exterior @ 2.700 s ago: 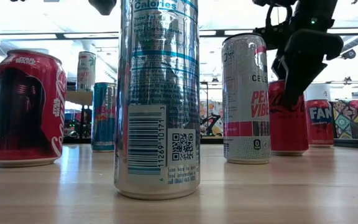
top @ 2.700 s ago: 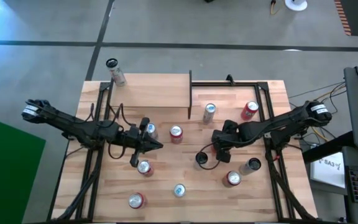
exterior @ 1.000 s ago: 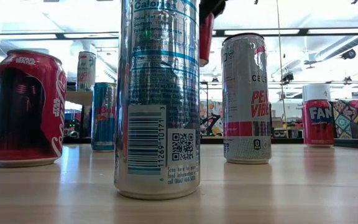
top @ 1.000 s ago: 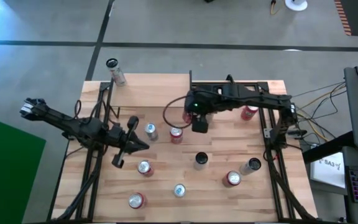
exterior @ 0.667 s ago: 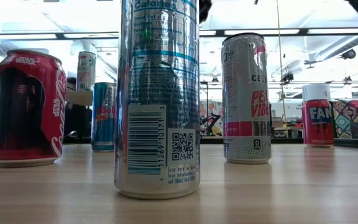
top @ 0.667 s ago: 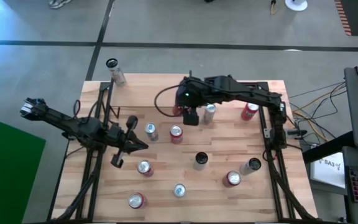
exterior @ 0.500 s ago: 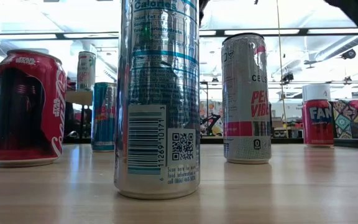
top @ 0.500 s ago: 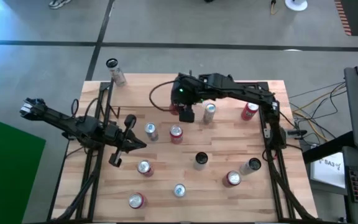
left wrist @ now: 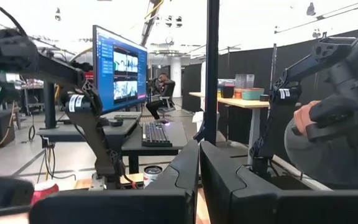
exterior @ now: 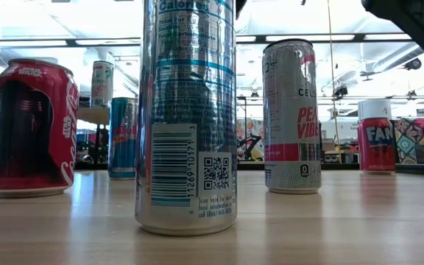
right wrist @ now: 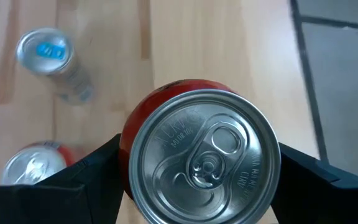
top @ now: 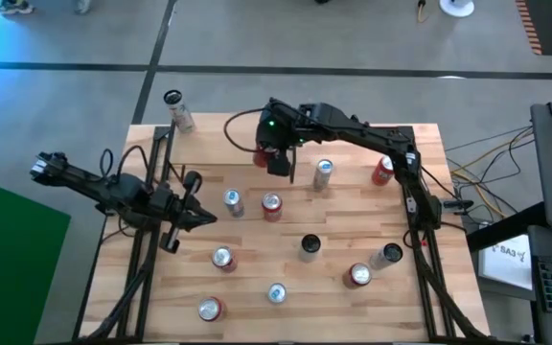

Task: Place canned beverage on shelf
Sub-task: Put the red black soda can on the shelf

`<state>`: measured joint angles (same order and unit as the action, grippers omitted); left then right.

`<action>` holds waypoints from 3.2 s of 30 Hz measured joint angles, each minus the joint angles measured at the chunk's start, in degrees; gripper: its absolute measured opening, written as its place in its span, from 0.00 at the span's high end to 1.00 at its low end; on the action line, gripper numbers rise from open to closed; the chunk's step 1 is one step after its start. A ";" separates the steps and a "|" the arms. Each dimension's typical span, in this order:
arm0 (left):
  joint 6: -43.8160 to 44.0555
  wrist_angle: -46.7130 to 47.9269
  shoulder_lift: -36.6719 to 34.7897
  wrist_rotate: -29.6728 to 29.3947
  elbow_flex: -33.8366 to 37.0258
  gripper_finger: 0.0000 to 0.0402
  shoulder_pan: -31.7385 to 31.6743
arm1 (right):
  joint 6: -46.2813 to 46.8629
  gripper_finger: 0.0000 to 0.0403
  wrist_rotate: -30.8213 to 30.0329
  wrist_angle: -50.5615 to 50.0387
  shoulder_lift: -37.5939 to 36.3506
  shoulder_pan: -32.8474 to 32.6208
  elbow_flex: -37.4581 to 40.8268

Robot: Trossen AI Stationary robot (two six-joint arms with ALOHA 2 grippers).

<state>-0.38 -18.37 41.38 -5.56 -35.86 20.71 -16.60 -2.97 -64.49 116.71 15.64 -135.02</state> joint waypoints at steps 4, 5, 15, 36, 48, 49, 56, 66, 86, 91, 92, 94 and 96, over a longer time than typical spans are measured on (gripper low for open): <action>-0.74 0.47 -1.30 -0.02 0.00 1.00 0.00 | -0.71 0.27 0.01 2.20 0.00 0.69 0.00; -0.89 0.48 -1.59 -0.02 0.00 1.00 0.00 | -0.74 0.27 0.01 2.84 0.00 0.90 0.00; -2.14 1.92 -2.74 -1.53 0.00 1.00 -0.02 | -0.55 0.27 0.56 12.45 0.93 1.27 0.09; -5.63 5.45 -6.20 -10.51 0.00 1.00 -0.09 | 1.74 0.27 3.66 19.08 0.98 1.66 0.00; -8.06 7.85 -8.80 -11.98 0.00 1.00 -0.09 | 3.14 0.27 5.70 11.95 2.10 1.83 0.00; -8.08 8.20 -8.97 -11.98 0.00 1.00 -0.09 | 3.15 0.27 5.65 11.01 1.93 1.84 0.00; -8.12 8.85 -9.50 -11.98 0.00 1.00 -0.09 | 2.37 0.27 3.99 6.09 1.49 1.89 0.00; -9.24 9.09 -9.50 -12.02 0.00 1.00 -0.09 | 0.33 0.27 2.76 8.33 1.54 1.92 0.09; -9.44 8.48 -10.35 -12.09 0.00 1.00 -0.09 | 3.28 0.27 3.43 27.75 4.58 1.46 0.09; -9.44 8.52 -10.37 -12.09 0.00 1.00 -0.09 | 3.31 0.27 3.40 19.20 4.04 1.49 -0.04; -9.44 8.52 -10.37 -12.09 0.00 1.00 -0.09 | 2.78 0.27 3.22 17.21 4.05 1.51 -0.02; -9.44 8.55 -10.40 -12.09 0.00 1.00 -0.09 | 1.98 0.27 2.75 14.39 4.09 1.38 0.09; -9.49 8.64 -10.40 -12.09 0.00 1.00 -0.09 | 1.60 0.27 2.81 14.15 3.93 1.18 0.09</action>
<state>-9.87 -9.73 30.98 -17.65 -35.86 20.62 -15.00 -0.16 -50.35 120.64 16.82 -134.93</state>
